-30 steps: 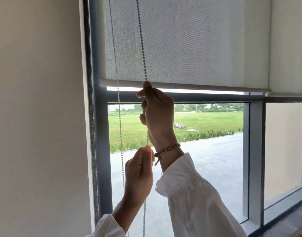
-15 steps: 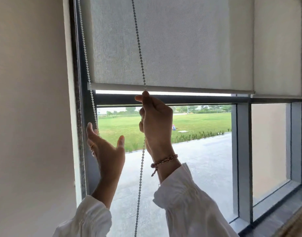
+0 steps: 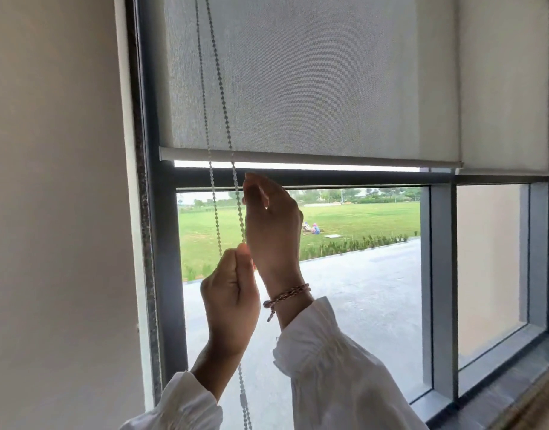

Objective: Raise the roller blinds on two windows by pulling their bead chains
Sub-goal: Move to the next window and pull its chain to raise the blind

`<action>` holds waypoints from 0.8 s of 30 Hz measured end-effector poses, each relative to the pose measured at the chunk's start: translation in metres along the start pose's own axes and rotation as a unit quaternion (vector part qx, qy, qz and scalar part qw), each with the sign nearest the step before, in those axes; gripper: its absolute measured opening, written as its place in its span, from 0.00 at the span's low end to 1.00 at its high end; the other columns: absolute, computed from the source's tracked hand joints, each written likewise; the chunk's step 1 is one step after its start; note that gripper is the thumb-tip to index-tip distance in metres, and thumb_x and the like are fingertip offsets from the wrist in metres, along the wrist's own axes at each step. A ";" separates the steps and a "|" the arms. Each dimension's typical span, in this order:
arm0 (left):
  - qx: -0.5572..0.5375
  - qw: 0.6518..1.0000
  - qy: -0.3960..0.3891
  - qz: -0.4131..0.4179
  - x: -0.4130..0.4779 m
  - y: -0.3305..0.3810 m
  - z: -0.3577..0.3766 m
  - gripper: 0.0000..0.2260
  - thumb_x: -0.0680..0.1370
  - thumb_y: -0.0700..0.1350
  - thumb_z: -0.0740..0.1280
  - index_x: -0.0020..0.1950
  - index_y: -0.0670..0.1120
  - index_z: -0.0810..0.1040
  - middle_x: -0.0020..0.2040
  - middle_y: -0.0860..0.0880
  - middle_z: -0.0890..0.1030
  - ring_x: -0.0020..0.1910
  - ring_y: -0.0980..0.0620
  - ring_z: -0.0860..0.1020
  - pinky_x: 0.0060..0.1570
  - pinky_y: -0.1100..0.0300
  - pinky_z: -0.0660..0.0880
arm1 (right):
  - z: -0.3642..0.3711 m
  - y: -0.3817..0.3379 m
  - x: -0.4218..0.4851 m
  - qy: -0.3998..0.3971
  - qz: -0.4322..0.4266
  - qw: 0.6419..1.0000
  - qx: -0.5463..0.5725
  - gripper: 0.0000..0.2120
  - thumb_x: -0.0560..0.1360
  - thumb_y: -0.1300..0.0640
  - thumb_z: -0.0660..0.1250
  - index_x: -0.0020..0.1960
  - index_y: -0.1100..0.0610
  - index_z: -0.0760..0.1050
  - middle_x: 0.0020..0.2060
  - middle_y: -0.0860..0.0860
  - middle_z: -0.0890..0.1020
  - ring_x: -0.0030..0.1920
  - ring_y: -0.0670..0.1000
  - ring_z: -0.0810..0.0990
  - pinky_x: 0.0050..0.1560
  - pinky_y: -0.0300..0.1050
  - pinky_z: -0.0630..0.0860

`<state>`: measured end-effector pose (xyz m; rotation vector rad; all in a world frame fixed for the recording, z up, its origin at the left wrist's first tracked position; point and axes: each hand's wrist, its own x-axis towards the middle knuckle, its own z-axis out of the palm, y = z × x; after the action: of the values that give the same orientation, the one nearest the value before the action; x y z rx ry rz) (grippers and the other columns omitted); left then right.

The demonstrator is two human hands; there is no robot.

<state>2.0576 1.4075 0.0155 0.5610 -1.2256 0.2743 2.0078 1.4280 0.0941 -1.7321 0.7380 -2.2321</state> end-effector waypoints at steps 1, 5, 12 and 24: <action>-0.006 1.000 -0.009 0.001 -0.002 -0.001 0.000 0.15 0.79 0.55 0.54 0.32 0.57 0.60 0.22 0.55 0.62 0.20 0.47 0.63 0.20 0.57 0.58 | 0.000 0.000 0.003 -0.014 0.012 1.000 0.022 0.10 0.76 0.58 0.60 0.40 0.53 0.79 0.39 0.56 0.83 0.42 0.55 0.80 0.48 0.51 0.78; 0.003 0.999 -0.051 0.012 -0.021 -0.011 -0.005 0.21 0.80 0.56 0.52 0.31 0.46 0.65 0.23 0.53 0.66 0.23 0.55 0.65 0.24 0.63 0.60 | -0.004 -0.002 0.016 -0.089 0.112 0.974 0.174 0.09 0.77 0.62 0.61 0.42 0.54 0.78 0.34 0.49 0.80 0.36 0.51 0.82 0.41 0.50 0.81; -0.003 0.994 -0.107 -0.012 -0.054 -0.015 -0.013 0.19 0.79 0.59 0.51 0.34 0.49 0.64 0.28 0.48 0.67 0.25 0.60 0.63 0.25 0.65 0.60 | 0.006 0.000 0.018 -0.071 0.118 0.984 0.110 0.12 0.75 0.55 0.64 0.35 0.51 0.79 0.22 0.44 0.75 0.23 0.44 0.69 0.29 0.44 0.65; -0.064 0.990 -0.115 -0.040 -0.056 -0.018 -0.017 0.13 0.79 0.59 0.52 0.35 0.59 0.65 0.30 0.64 0.74 0.27 0.65 0.68 0.29 0.74 0.61 | 0.008 0.002 0.012 -0.064 0.143 0.977 0.147 0.12 0.75 0.55 0.64 0.35 0.51 0.80 0.24 0.44 0.75 0.23 0.45 0.68 0.29 0.45 0.63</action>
<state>2.0622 1.4075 -0.0455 0.5401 -1.4297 0.0634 2.0117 1.4193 0.1043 -1.5040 0.5541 -1.9068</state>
